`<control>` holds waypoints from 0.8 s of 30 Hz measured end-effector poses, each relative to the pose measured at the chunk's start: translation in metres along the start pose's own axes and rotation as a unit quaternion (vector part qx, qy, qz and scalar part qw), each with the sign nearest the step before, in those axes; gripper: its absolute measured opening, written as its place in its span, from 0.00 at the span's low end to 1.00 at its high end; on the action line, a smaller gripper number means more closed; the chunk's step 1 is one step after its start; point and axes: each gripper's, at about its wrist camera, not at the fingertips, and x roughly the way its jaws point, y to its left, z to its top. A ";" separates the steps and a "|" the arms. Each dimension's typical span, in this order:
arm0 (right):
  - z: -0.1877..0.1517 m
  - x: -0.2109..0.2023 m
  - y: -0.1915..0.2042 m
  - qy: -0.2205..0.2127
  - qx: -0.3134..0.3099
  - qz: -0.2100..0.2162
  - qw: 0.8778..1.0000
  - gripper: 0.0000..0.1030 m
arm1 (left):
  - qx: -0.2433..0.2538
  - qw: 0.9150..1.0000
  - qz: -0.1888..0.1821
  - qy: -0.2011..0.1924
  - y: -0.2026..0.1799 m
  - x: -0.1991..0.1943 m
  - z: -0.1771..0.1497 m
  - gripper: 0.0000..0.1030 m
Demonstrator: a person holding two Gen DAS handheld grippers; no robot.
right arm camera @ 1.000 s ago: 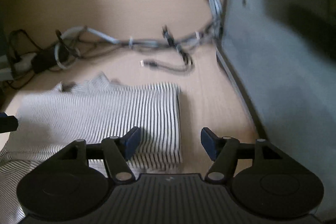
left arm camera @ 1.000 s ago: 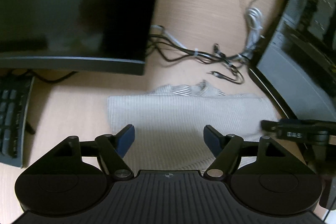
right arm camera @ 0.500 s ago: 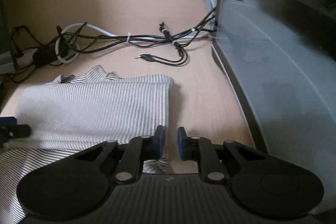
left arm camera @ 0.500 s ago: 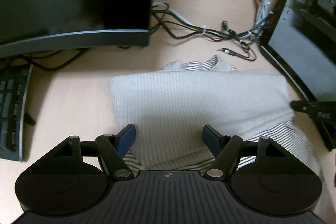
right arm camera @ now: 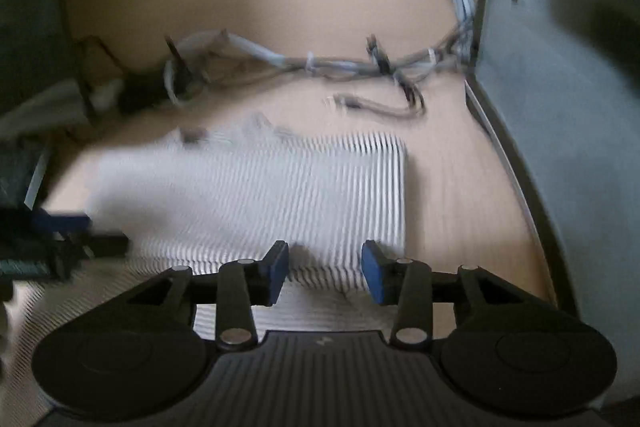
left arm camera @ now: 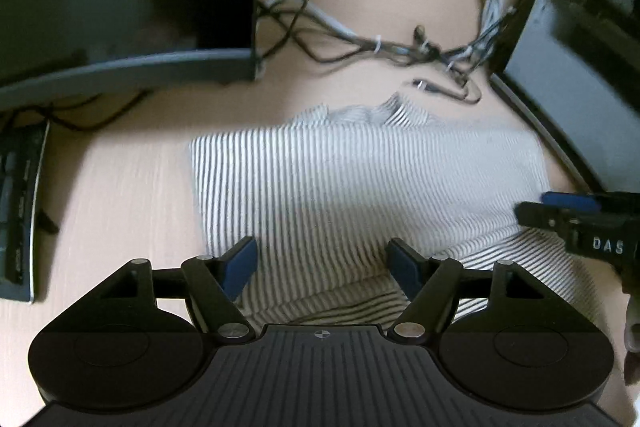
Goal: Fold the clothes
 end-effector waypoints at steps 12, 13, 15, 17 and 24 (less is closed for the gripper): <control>0.019 0.003 -0.003 0.006 0.015 0.011 1.000 0.52 | 0.003 1.000 0.008 0.008 0.001 -0.003 -0.002 0.79; 0.018 0.007 -0.001 0.012 0.007 0.007 1.000 0.52 | 0.001 1.000 0.008 0.009 0.002 -0.002 -0.002 0.80; 0.022 0.005 0.004 0.004 -0.006 0.004 1.000 0.52 | -0.003 1.000 0.009 0.011 0.003 -0.001 -0.003 0.82; 0.040 -0.001 0.008 -0.019 -0.007 0.018 1.000 0.52 | -0.013 1.000 -0.003 0.014 0.007 0.000 -0.003 0.87; 0.103 0.051 0.018 -0.020 -0.010 0.058 0.998 0.54 | -0.067 0.997 -0.041 0.006 0.020 -0.014 -0.003 0.91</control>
